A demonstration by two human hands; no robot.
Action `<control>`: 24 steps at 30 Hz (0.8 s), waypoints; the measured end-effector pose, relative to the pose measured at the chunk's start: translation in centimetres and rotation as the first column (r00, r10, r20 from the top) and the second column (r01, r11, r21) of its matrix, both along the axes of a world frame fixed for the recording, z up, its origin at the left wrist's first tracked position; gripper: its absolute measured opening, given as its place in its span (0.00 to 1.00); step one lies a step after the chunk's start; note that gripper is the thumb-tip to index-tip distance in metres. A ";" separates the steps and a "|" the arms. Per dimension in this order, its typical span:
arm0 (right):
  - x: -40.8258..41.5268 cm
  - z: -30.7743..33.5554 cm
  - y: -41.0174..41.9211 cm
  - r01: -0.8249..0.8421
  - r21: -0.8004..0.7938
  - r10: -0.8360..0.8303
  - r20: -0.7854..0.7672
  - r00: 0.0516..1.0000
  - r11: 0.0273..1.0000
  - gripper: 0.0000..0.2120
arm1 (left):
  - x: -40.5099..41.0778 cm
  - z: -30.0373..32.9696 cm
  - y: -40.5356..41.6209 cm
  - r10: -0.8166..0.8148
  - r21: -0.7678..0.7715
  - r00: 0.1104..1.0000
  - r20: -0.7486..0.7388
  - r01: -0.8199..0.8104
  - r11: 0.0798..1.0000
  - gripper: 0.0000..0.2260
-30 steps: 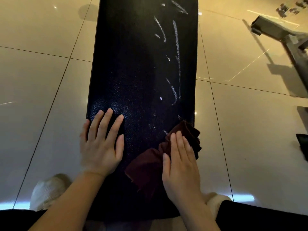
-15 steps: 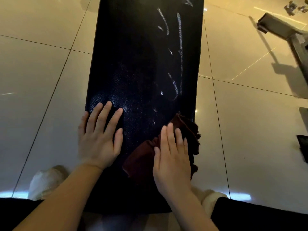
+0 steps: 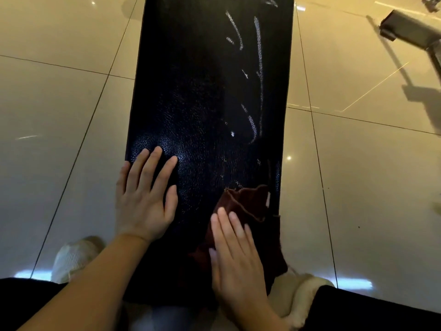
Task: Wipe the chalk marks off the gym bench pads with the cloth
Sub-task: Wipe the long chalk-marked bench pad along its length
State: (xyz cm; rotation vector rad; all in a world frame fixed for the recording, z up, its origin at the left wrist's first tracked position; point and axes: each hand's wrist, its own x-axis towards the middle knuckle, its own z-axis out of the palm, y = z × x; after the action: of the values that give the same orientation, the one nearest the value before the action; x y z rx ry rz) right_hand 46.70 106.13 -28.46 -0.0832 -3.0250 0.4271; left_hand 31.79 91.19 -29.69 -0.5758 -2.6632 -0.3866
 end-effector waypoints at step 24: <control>-6.3 0.3 2.0 0.338 0.045 -0.332 -0.105 0.937 0.940 0.29 | 0.1 0.0 0.0 -0.002 0.006 1.000 -0.003 0.002 1.000 0.23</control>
State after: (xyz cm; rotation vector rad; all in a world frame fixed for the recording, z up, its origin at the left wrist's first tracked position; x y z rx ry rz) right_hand 40.36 108.14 -28.21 -0.5482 -2.8454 0.2951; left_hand 31.91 91.15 -29.72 -0.5768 -2.6580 -0.3932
